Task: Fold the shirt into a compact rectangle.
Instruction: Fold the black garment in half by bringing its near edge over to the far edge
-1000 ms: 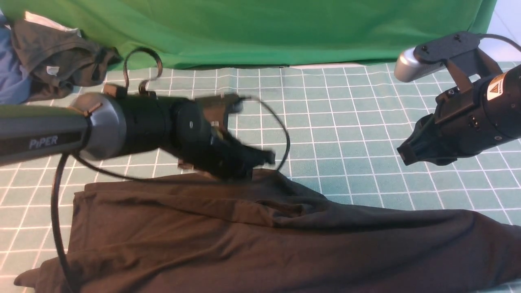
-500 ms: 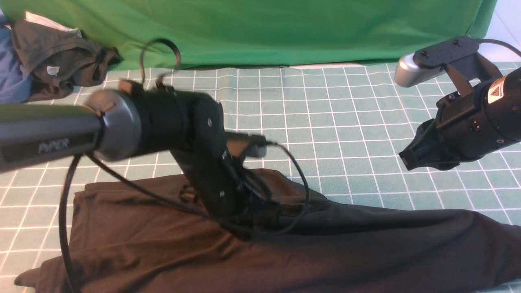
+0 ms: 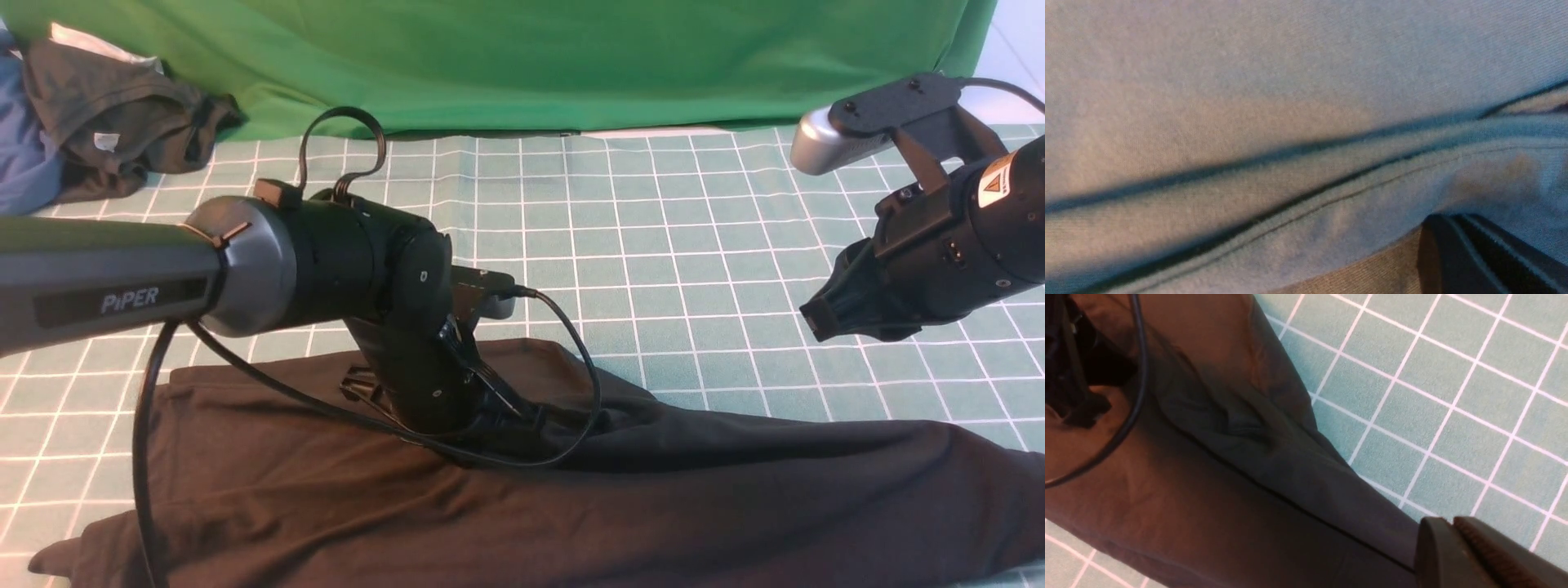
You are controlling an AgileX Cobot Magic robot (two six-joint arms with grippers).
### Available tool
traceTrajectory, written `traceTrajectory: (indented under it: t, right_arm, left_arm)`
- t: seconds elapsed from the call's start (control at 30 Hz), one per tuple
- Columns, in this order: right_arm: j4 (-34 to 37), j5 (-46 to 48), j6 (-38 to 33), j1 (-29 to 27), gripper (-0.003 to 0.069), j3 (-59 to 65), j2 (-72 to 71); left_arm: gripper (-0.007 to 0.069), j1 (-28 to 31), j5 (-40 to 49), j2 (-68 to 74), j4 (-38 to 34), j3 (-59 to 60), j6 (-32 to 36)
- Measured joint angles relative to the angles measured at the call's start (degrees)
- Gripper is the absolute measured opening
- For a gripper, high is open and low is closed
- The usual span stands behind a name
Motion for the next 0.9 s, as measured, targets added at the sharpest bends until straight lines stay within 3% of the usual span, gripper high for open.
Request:
traceTrajectory:
  t: [0.37, 0.9]
  right_arm:
    - [0.0, -1.1, 0.0, 0.0, 0.0047, 0.0, 0.0]
    - [0.0, -2.0, 0.0, 0.0, 0.0048, 0.0, 0.0]
  left_arm:
    - [0.0011, 0.0, 2.5, -0.6, -12.2, 0.0, 6.4]
    - [0.0011, 1.5, -8.7, 3.2, -8.2, -3.5, 4.1]
